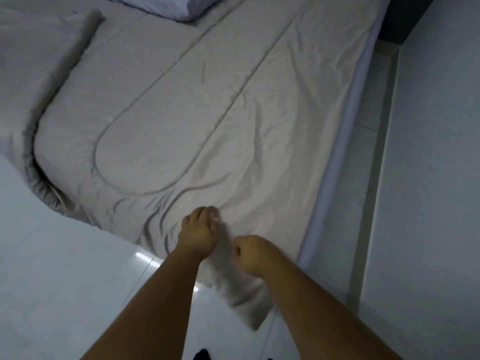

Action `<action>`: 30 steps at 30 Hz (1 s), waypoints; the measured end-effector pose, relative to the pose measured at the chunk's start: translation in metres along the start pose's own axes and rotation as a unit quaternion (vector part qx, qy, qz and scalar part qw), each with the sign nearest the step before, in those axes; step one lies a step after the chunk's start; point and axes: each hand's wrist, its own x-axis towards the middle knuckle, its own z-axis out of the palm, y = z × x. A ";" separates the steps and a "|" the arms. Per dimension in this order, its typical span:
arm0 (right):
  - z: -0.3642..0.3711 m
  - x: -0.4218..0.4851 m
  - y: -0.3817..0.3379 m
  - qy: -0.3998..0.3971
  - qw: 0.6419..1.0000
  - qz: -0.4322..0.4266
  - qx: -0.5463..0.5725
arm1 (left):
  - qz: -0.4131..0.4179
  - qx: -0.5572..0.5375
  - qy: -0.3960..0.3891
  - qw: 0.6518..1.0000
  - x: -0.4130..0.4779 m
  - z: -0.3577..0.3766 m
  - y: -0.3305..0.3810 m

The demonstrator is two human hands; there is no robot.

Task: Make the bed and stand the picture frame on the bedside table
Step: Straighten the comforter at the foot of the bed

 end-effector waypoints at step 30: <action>-0.018 0.024 0.109 0.343 0.878 0.320 0.093 | -0.005 0.084 0.037 0.996 0.024 0.073 0.021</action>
